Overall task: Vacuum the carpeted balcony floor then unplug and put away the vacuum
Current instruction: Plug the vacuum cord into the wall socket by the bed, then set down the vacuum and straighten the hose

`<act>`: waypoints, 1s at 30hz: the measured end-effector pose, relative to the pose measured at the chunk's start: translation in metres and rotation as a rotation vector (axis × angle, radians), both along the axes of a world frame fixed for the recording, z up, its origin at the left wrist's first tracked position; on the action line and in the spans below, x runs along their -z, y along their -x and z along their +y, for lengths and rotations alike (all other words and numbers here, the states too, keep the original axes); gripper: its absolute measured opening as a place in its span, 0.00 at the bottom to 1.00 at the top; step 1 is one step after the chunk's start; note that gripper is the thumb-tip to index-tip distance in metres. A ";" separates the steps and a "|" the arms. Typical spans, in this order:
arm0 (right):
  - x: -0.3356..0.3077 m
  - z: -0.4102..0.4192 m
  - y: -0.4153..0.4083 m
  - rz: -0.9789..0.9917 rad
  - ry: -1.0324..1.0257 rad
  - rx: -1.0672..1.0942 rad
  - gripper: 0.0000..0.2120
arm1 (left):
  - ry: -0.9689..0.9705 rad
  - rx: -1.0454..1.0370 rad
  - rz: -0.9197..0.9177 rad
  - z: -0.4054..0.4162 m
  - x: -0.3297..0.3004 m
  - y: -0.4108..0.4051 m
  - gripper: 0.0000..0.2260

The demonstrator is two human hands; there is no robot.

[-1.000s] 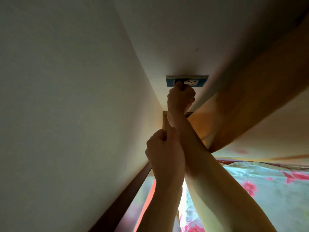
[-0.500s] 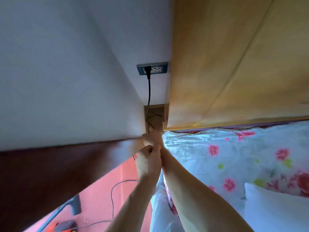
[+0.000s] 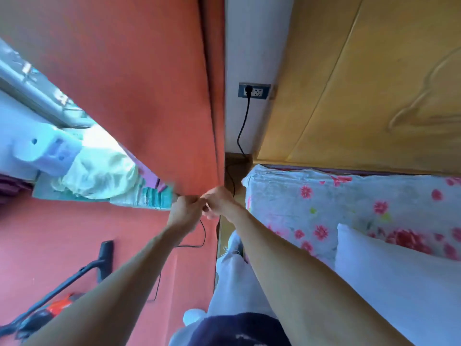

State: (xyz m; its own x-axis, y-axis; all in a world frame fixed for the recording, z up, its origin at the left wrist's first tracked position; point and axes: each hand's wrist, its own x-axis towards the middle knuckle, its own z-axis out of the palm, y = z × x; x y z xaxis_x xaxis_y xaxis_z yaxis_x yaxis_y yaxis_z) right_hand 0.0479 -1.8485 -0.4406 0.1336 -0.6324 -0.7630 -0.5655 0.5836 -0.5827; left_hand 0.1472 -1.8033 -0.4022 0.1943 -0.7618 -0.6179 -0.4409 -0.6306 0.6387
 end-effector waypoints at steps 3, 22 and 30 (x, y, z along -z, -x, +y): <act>-0.026 0.040 -0.040 -0.105 0.013 -0.037 0.11 | 0.031 0.094 -0.030 0.060 -0.018 -0.049 0.12; -0.127 0.281 -0.345 -0.128 0.271 -0.925 0.10 | 0.140 -0.598 -0.117 0.373 -0.092 -0.327 0.08; -0.106 0.383 -0.439 -0.079 0.275 -1.295 0.15 | 0.045 -0.962 -0.101 0.523 -0.067 -0.390 0.07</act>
State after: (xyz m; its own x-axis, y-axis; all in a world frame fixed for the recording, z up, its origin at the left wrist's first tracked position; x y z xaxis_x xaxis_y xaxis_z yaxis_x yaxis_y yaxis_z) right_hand 0.4872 -1.4657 -0.3346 0.7912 -0.1466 -0.5937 -0.5796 -0.4895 -0.6515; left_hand 0.5375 -1.2801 -0.3351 0.7978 -0.2718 -0.5382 0.1968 -0.7263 0.6586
